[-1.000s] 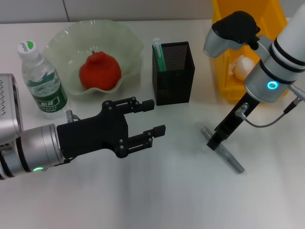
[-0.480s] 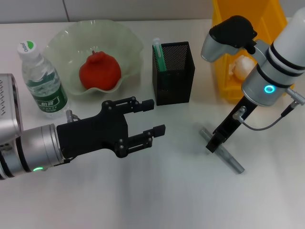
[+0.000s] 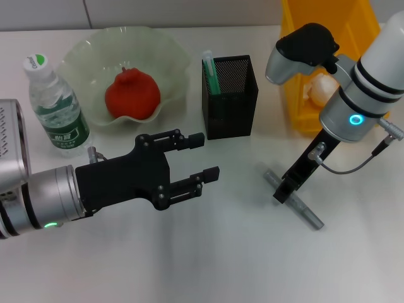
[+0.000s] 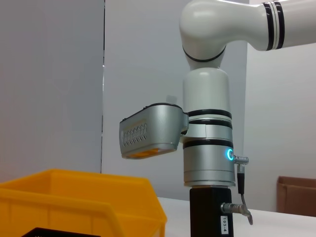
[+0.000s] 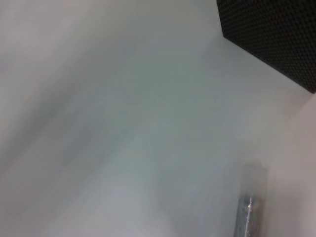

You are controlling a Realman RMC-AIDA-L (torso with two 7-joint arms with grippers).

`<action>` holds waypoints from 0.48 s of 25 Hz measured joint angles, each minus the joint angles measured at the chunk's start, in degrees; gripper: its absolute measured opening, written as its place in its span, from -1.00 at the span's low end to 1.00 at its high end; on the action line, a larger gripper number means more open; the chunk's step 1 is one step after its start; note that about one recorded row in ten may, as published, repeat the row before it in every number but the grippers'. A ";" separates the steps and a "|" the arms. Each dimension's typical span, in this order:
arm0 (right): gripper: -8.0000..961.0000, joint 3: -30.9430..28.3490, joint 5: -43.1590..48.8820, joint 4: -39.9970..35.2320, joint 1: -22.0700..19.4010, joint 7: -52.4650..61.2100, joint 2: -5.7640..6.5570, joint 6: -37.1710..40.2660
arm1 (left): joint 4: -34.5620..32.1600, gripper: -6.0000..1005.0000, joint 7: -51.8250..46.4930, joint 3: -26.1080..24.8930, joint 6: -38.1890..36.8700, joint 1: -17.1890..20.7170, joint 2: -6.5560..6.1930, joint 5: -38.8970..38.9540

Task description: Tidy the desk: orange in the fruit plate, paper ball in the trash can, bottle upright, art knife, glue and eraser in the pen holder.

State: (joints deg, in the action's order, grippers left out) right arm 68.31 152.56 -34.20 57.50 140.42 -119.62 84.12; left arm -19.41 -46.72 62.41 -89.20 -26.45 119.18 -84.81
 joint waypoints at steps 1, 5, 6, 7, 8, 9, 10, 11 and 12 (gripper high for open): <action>-0.25 0.44 0.00 0.00 0.00 0.01 0.00 -0.01 | 0.00 0.26 0.00 0.00 0.00 0.00 0.00 0.00; -0.29 1.73 -0.01 0.00 0.00 0.17 0.00 -0.02 | 0.00 0.27 0.03 0.00 -0.06 0.00 0.00 0.00; -0.30 1.82 -0.01 0.01 0.00 0.19 0.00 -0.02 | 0.00 0.27 0.03 0.00 -0.07 0.00 0.00 0.00; -0.31 1.83 -0.01 0.00 0.00 0.21 0.00 -0.01 | 0.00 0.27 0.04 0.00 -0.08 0.00 0.00 0.00; -0.32 1.84 -0.01 0.01 0.01 0.23 0.00 -0.01 | -0.01 0.27 0.04 0.00 -0.08 0.01 0.00 0.00; -0.33 1.85 -0.01 0.01 0.03 0.24 0.00 0.00 | -0.01 0.27 0.04 0.00 -0.06 0.06 0.00 0.00; -0.34 1.84 -0.01 0.00 0.03 0.25 0.00 0.00 | -0.01 0.27 0.04 0.00 -0.06 0.06 0.00 0.00; -0.35 1.85 0.00 -0.03 0.04 0.25 0.00 0.00 | -0.02 0.27 0.05 0.00 -0.06 0.08 0.00 0.00; -0.37 1.85 0.00 -0.04 0.05 0.25 0.00 0.03 | -0.02 0.27 0.05 0.00 -0.06 0.10 0.00 0.00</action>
State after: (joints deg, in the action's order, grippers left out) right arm 70.16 152.56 -34.23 57.54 140.67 -119.62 84.15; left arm -19.42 -46.67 62.40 -89.26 -26.35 119.18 -84.81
